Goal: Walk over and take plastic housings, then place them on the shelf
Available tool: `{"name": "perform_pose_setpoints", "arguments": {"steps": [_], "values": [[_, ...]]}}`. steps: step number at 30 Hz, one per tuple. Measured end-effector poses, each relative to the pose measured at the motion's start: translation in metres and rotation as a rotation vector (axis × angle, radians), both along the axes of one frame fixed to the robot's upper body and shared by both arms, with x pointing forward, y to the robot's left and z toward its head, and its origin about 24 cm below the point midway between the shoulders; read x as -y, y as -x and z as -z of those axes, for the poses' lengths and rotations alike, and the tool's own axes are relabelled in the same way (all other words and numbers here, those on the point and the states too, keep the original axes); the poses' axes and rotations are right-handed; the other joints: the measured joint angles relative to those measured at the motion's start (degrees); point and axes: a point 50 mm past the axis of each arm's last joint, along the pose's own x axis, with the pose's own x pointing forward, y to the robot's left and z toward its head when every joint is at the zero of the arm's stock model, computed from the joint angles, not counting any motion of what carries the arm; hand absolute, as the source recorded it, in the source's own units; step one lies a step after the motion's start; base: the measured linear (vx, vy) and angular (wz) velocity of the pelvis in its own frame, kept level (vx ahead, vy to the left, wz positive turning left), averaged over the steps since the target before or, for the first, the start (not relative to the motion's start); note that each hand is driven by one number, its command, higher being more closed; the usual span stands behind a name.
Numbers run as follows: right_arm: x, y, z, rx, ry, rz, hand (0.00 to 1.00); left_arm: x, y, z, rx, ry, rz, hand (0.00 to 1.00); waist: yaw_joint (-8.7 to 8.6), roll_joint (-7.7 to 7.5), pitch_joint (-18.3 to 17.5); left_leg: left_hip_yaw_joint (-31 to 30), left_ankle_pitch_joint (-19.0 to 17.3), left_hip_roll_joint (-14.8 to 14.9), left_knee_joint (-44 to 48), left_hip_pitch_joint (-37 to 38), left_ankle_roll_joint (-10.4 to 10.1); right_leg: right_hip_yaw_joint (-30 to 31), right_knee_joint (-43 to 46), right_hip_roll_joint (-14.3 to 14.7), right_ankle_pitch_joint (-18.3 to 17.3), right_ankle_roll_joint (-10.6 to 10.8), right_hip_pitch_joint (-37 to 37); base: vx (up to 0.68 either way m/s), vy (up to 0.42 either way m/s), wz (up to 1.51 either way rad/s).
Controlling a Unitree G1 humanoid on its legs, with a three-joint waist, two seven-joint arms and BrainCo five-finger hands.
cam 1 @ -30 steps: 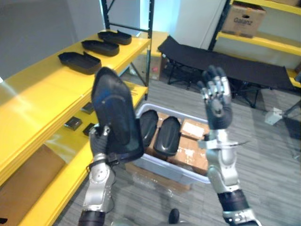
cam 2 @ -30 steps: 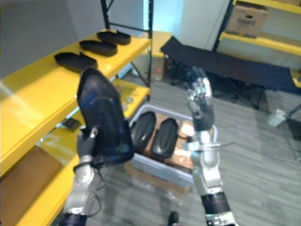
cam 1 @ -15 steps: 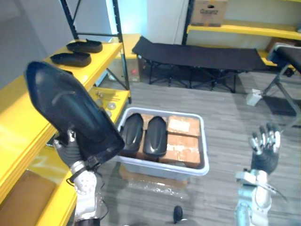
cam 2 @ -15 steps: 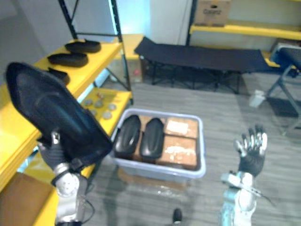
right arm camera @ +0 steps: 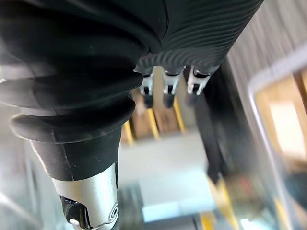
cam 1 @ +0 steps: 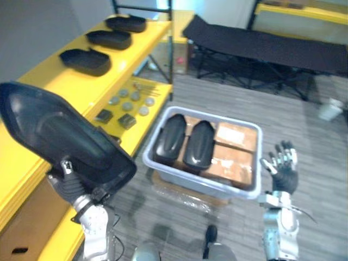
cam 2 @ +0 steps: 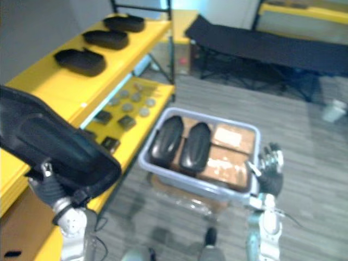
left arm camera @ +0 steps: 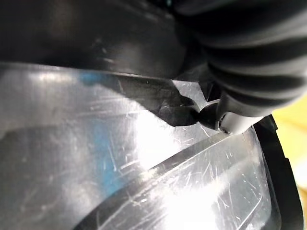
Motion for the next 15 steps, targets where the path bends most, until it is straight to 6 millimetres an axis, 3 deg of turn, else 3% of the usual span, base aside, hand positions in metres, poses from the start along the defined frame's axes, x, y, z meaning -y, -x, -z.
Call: {"name": "perform_pose_setpoints", "arguments": {"steps": [2,5,8,11,15], "values": [[-0.017,-0.012,0.001,-0.007,0.006,-0.083,0.00,-0.015,0.017,-0.002,-0.006,-0.016,-0.098,1.00,2.07,0.33,0.2,-3.0,0.2,-0.6,-0.2,-0.3,-0.1,-3.1,0.4,-0.4,-1.1,0.6,1.7,0.13,-0.001,0.83],[-0.046,-0.029,0.002,-0.024,0.049,-0.196,0.00,-0.039,0.056,0.003,-0.080,-0.052,-0.243,1.00,7.08,0.48,0.3,-9.1,0.4,-2.6,0.3,0.2,-0.4,-9.1,2.5,-2.5,-4.0,1.8,5.3,0.17,0.044,0.99],[-0.072,-0.035,0.000,-0.024,0.114,-0.270,0.00,-0.049,0.088,0.008,-0.152,-0.064,-0.310,1.00,10.46,0.27,0.2,-13.4,0.4,-4.2,0.4,0.2,-0.4,-13.0,3.6,-4.0,-5.3,1.9,8.0,0.09,0.026,0.86],[-0.092,-0.036,0.000,-0.041,0.145,-0.308,0.00,-0.050,0.107,0.009,-0.166,-0.067,-0.327,1.00,12.44,-0.12,0.0,-16.2,0.4,-5.1,0.5,0.1,-0.4,-14.2,3.7,-4.3,-5.8,1.1,9.9,0.08,0.030,0.60],[-0.096,-0.038,0.002,-0.083,0.172,-0.308,0.00,-0.049,0.118,0.005,-0.128,-0.044,-0.325,1.00,13.64,-1.40,-0.6,-17.3,0.3,-5.4,0.5,-0.2,-0.5,-15.4,4.4,-4.6,-7.3,1.2,10.7,0.04,0.004,0.30]]}}
